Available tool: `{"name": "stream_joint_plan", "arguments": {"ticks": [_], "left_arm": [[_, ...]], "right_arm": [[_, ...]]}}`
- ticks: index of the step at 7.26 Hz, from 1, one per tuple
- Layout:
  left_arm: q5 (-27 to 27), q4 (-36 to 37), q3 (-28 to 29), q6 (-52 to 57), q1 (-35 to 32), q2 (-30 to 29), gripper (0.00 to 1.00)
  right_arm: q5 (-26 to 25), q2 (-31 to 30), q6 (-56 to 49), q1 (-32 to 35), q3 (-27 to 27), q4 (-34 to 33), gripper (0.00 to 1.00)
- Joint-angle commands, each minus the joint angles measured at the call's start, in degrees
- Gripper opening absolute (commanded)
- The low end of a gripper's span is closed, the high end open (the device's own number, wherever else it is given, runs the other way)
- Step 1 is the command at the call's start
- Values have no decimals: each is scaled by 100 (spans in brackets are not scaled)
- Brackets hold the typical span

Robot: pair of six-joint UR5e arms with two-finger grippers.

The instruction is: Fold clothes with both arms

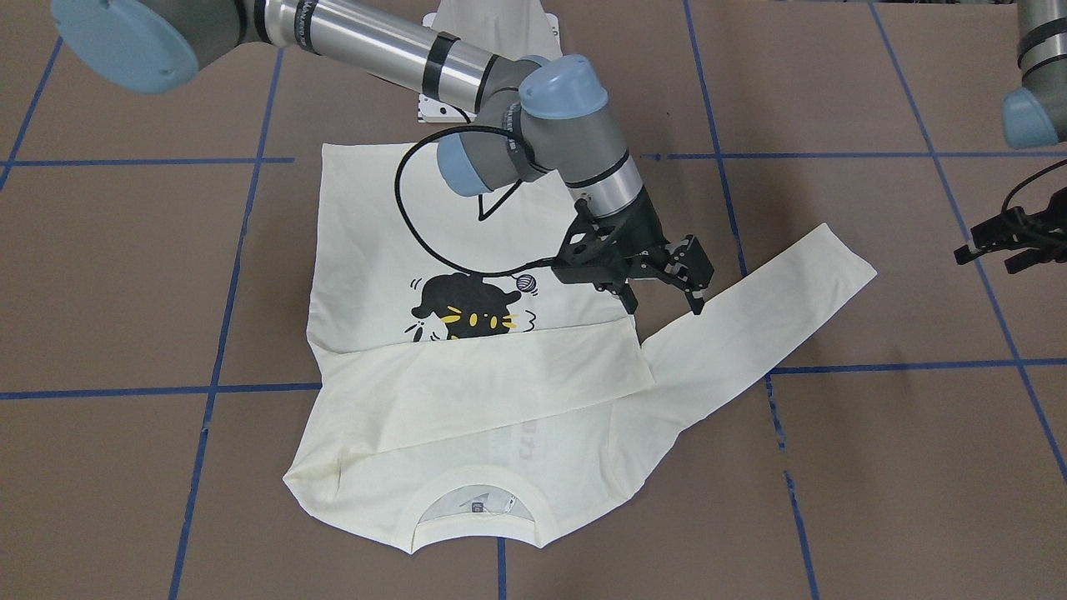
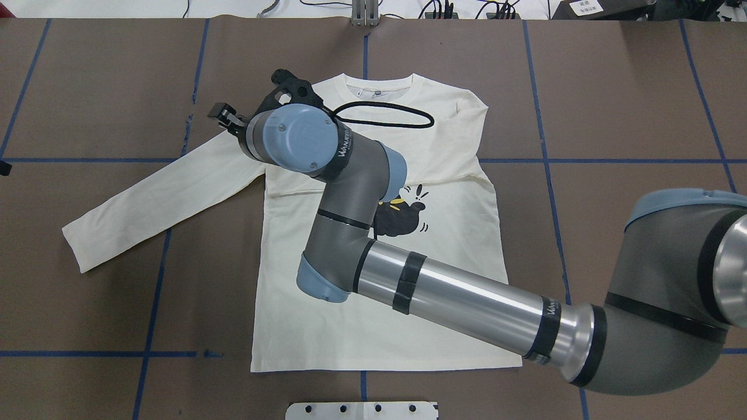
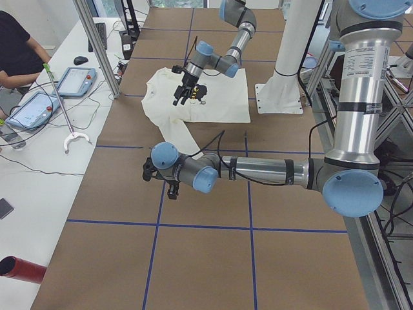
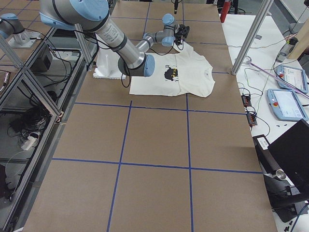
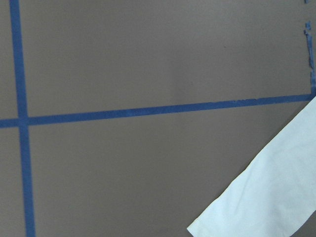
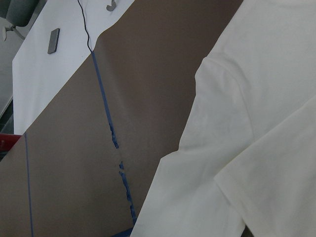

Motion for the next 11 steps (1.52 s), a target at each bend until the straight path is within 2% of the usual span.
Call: {"name": "stream_joint_plan", "arguments": {"ticks": [1, 2, 3, 5, 6, 10, 11], "left_arm": [[466, -596, -34, -1366, 1136, 80, 97], [617, -737, 88, -1476, 1411, 89, 92], [766, -747, 167, -1477, 1431, 89, 84], [856, -738, 186, -1477, 1432, 80, 67], [856, -738, 194, -1477, 1432, 71, 62], [856, -747, 378, -1477, 1449, 27, 59], [856, -738, 379, -1486, 1458, 19, 42]], "right_arm": [[1376, -1262, 57, 687, 1134, 20, 99], [1748, -2069, 31, 1030, 1861, 64, 100], [2039, -2616, -47, 1285, 2320, 56, 100], [2016, -2780, -75, 1288, 2491, 65, 100], [2024, -2806, -83, 1305, 2518, 65, 100], [2050, -3051, -83, 1306, 2755, 65, 100], [2103, -3270, -83, 1306, 2947, 65, 100]]}}
